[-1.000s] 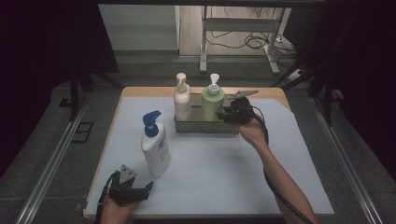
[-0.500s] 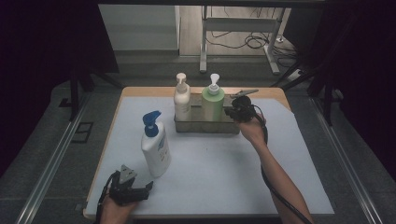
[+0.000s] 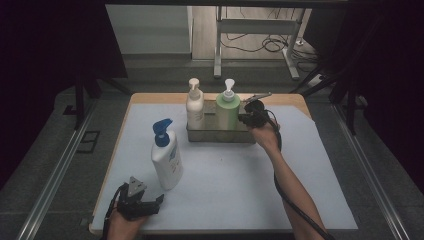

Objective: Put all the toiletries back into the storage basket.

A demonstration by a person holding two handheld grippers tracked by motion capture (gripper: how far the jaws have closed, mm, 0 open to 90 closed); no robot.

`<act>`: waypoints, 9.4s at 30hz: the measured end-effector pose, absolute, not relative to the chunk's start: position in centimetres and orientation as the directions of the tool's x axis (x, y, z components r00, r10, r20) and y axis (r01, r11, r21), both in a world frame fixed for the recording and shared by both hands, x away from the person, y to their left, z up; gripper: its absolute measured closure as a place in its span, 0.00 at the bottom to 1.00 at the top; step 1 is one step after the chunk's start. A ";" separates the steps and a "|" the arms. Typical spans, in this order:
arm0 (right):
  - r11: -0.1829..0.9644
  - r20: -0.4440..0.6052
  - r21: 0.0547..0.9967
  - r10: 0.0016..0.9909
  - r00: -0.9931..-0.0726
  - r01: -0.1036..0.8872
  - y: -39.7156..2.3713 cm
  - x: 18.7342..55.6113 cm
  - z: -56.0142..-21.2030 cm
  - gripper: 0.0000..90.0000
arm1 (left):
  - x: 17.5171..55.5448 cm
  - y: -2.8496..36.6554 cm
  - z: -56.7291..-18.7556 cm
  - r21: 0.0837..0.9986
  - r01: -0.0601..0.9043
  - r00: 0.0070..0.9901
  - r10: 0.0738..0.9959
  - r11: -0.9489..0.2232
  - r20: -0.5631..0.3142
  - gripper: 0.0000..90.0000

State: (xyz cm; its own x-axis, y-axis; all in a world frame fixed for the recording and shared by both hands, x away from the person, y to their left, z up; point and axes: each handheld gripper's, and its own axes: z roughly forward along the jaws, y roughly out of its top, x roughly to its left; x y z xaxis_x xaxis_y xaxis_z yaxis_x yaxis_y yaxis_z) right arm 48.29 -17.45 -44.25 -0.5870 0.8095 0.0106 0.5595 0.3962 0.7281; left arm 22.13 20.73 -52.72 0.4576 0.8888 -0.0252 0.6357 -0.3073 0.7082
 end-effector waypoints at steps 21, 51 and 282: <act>0.410 0.015 0.703 0.808 -0.589 0.581 -16.3 48.4 -45.1 0.99 | 22.1 20.7 -52.7 0.708 0.636 0.458 0.889 -0.307 -0.025 0.13; 0.439 0.000 0.703 0.786 -0.618 0.559 -13.6 47.6 -45.3 0.99 | 22.2 20.7 -52.7 0.707 0.637 0.457 0.889 -0.307 -0.026 0.13; 0.514 0.009 0.695 0.693 -0.721 0.502 -25.1 28.9 -52.3 0.00 | 28.4 14.9 -51.3 0.656 0.637 0.627 0.768 -0.406 -0.133 0.99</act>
